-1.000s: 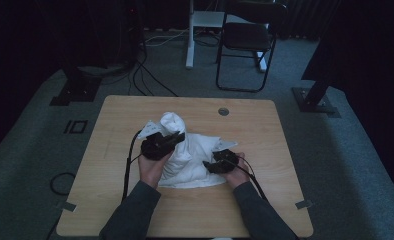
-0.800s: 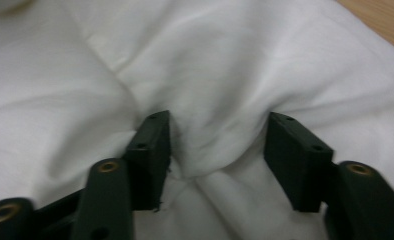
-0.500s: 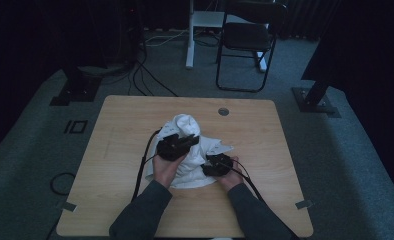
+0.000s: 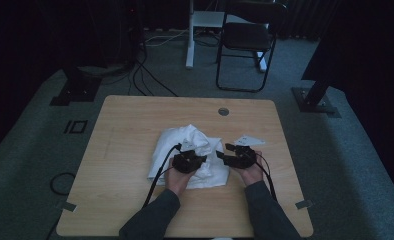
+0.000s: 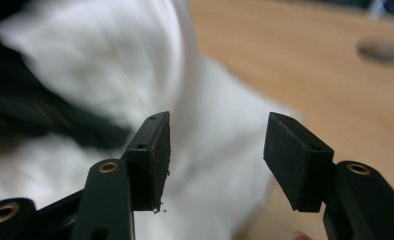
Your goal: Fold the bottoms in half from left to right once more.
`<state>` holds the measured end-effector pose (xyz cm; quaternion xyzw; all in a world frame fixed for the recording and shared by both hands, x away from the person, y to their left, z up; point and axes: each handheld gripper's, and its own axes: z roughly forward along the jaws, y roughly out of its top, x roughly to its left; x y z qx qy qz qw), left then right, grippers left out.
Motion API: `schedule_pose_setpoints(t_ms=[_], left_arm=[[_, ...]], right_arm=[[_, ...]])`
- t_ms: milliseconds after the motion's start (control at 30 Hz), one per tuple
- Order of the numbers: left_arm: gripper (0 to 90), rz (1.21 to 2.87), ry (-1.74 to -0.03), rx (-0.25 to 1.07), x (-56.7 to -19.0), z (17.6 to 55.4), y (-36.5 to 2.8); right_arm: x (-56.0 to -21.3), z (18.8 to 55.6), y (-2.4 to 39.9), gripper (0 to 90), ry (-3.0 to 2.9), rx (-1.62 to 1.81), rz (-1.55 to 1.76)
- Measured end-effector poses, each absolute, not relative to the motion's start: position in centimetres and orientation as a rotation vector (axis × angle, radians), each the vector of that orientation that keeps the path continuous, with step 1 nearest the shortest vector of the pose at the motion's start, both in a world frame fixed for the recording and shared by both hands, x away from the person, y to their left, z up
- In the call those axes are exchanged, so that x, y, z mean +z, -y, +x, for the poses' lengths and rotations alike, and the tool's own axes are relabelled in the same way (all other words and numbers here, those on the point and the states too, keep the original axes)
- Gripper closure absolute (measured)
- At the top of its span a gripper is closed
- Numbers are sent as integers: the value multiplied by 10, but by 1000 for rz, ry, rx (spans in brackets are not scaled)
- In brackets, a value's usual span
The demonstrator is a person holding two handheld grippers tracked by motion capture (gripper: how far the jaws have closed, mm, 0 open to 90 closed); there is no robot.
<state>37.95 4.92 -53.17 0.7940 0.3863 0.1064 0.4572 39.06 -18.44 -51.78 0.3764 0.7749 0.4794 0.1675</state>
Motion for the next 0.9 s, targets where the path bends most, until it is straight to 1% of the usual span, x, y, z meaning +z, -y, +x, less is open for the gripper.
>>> schedule_pose_setpoints(t_ms=[67,167,200,233,267,300,333,367,400,467,533,567,600,667,733,800,867,900], left_arm=[[788,1954,-943,263,-530,378,-49],[744,1954,-928,250,-527,376,-50],[722,1961,-917,245,-526,374,-51],[683,1960,-911,238,-524,372,-52],[641,1955,-908,233,-520,369,-53],[611,1943,-901,232,-514,365,-56],[597,1914,-886,219,-502,359,-61],[577,1893,-865,220,-494,355,-66],[559,1860,-835,242,-481,349,-74],[546,1801,-825,342,-456,343,-96],[560,1732,-916,457,-438,347,-128],[585,1714,-959,484,-436,351,-137],[598,1711,-1011,482,-437,358,-149],[621,1756,-1083,396,-451,373,-163],[633,1841,-1089,333,-474,381,-161],[637,1926,-1071,294,-501,381,-147],[638,1967,-1067,294,-518,381,-135],[640,1971,-1073,302,-521,381,-132]], right_arm=[[-506,392,181,425,-2202,1461,1015],[-497,400,162,432,-2269,1491,924],[-497,403,157,472,-2277,1472,911],[-497,407,151,567,-2269,1430,914],[-498,411,147,729,-2278,1410,922],[-498,416,146,814,-2274,1393,947],[-499,421,146,857,-2259,1358,1002],[-501,426,149,866,-2246,1353,1062],[-502,429,152,868,-2237,1358,1086],[-506,436,160,868,-2222,1335,1161],[-510,440,169,867,-2224,1330,1190],[-512,441,172,864,-2229,1318,1204],[-514,441,174,862,-2234,1309,1207],[-516,441,177,833,-2236,1299,1222],[-514,438,179,715,-2220,1284,1241],[-507,432,184,617,-2190,1293,1244],[-496,422,189,528,-2147,1301,1225],[-488,414,191,506,-2110,1311,1227]])
